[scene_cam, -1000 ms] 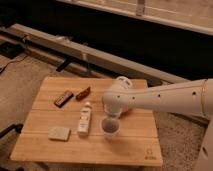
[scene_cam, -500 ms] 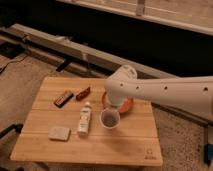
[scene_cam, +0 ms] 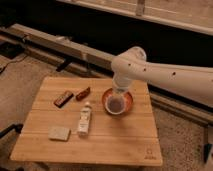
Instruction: Place the ceramic cup in the ceramic bowl
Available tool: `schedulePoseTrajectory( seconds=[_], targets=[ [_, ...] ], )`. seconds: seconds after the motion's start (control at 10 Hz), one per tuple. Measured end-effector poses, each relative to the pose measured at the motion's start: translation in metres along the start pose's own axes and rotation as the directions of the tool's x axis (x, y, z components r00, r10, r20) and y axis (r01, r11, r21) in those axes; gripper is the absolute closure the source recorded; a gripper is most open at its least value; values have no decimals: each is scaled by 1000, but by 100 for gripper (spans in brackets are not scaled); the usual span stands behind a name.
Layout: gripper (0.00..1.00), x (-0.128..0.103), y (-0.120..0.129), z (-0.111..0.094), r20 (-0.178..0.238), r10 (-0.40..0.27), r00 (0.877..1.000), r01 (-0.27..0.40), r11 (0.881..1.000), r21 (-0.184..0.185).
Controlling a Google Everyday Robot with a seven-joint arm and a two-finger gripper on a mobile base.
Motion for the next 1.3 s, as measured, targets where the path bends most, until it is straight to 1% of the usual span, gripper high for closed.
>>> schedulePoseTrajectory(
  seconds=[0.2, 0.3, 0.4, 0.5, 0.6, 0.7, 0.8, 0.9, 1.0, 1.2, 1.3],
  targets=[
    [100, 7, -23, 11, 9, -2, 1000, 2, 1000, -10],
    [100, 11, -33, 22, 19, 1, 1000, -1, 1000, -19],
    [95, 14, -41, 35, 33, 4, 999, -3, 1000, -28],
    [87, 15, -45, 44, 42, 6, 999, -4, 999, -34],
    [78, 15, -50, 54, 52, 8, 999, -6, 999, -43],
    [66, 16, -56, 67, 61, 8, 998, -5, 998, -56],
    [55, 15, -60, 75, 70, 5, 998, 0, 998, -70],
    [47, 14, -63, 78, 78, 2, 997, 5, 997, -82],
    [34, 11, -68, 83, 89, -5, 996, 14, 995, -102],
    [21, 8, -73, 87, 100, -16, 995, 29, 991, -129],
    [20, 6, -77, 88, 107, -23, 994, 38, 990, -138]
  ],
)
